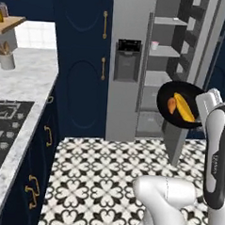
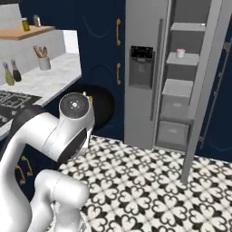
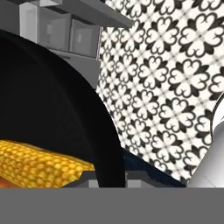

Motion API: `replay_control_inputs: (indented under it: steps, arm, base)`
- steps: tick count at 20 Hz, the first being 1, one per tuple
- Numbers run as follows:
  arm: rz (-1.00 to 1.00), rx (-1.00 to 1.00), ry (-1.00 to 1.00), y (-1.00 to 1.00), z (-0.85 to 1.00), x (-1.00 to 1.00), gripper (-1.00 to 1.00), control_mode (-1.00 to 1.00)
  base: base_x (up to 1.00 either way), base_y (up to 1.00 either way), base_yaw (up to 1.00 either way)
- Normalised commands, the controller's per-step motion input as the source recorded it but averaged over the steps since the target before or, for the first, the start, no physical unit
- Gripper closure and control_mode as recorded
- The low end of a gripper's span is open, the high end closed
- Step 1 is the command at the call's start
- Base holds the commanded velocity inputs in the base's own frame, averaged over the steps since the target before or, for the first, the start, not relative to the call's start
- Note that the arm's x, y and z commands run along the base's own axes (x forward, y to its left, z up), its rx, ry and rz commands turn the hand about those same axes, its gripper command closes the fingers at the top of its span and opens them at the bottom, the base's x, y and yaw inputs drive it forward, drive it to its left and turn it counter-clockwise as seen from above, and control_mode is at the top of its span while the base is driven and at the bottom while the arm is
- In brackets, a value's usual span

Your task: Pick the chicken drumstick and corn from their plates and place them in the bowl. Then put the bowl in the fridge.

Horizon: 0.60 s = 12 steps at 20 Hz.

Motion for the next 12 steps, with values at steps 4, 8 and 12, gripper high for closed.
replay_control_inputs:
  steps: [4, 8, 12]
  arm:
    - [0.0, 0.0, 0.0, 0.0, 0.0, 0.0, 1.0, 1.0]
    - [0.0, 0.0, 0.0, 0.0, 0.0, 0.0, 1.0, 1.0]
    - [0.0, 0.0, 0.0, 0.0, 0.0, 0.0, 1.0, 1.0]
  base:
    - [1.0, 0.47, -0.51]
    - [1.0, 0.21, -0.42]
    - [1.0, 0.31, -0.35]
